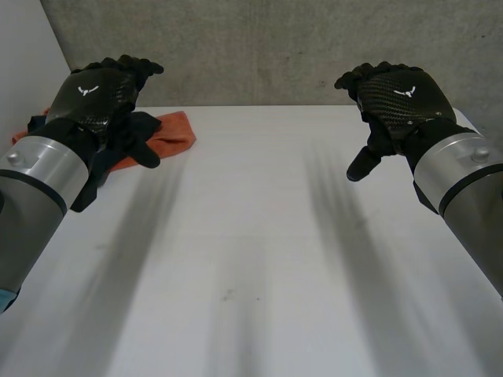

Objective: Fold the laundry.

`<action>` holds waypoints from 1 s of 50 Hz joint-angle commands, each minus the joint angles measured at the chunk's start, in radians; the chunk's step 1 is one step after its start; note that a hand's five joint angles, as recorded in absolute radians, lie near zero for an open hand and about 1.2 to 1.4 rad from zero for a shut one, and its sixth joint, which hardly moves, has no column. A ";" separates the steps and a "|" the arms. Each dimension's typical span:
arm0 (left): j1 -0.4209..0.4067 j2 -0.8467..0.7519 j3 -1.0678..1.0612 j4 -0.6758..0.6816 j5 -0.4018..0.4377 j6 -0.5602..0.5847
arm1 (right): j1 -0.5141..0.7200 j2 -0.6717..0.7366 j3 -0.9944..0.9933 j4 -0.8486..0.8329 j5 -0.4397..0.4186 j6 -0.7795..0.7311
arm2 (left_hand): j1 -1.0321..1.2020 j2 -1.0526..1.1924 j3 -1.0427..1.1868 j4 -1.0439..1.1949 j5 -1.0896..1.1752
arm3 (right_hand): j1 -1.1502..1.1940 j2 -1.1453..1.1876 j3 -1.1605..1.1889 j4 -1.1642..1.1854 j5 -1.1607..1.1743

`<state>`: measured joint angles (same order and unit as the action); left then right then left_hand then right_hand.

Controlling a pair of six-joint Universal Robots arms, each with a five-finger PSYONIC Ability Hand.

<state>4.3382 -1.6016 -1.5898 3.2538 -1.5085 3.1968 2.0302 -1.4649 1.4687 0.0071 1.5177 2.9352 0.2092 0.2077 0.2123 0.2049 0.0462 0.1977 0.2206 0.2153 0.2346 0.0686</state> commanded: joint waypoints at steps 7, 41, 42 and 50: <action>0.188 -0.326 0.224 0.095 0.011 0.061 | 0.001 0.001 0.001 -0.001 -0.002 -0.002 | -0.019 -0.018 -0.022 -0.015 -0.031 | -0.023 -0.046 -0.041 -0.060 -0.069; 0.454 -1.098 0.861 0.184 0.200 0.453 | 0.002 0.110 0.001 -0.026 -0.002 -0.036 | 1.165 1.167 1.162 1.169 1.154 | -0.023 -0.046 -0.041 -0.060 -0.069; 0.445 -1.092 0.849 0.193 0.186 0.453 | 0.002 0.115 0.001 -0.026 -0.002 -0.038 | 1.187 1.188 1.184 1.191 1.175 | -0.023 -0.046 -0.041 -0.060 -0.069; 0.345 -0.875 0.687 0.245 0.129 0.430 | 0.002 0.127 -0.002 -0.024 -0.002 -0.039 | 1.187 1.189 1.184 1.191 1.176 | -0.023 -0.046 -0.041 -0.060 -0.069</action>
<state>4.7621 -2.6565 -0.7614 3.4545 -1.3455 3.6491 2.0326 -1.3441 1.4688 -0.0175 1.5157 2.8966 1.0936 1.1758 1.1450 1.1898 0.9492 0.1977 0.2206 0.2153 0.2345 0.0686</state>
